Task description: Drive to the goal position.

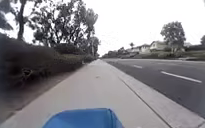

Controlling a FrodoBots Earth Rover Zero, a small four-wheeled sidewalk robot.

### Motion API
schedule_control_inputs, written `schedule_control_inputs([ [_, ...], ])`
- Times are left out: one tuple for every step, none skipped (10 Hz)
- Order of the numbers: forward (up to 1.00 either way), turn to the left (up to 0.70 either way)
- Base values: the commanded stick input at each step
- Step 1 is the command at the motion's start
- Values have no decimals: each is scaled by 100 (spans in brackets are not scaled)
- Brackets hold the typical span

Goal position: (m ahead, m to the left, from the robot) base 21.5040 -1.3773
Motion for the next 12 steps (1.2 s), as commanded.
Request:
schedule_control_inputs([
  [100,0],
  [100,0],
  [100,0],
  [100,0],
  [100,0],
  [100,0],
  [100,0],
  [100,0],
  [100,0],
  [100,0],
  [100,0],
  [100,0],
])
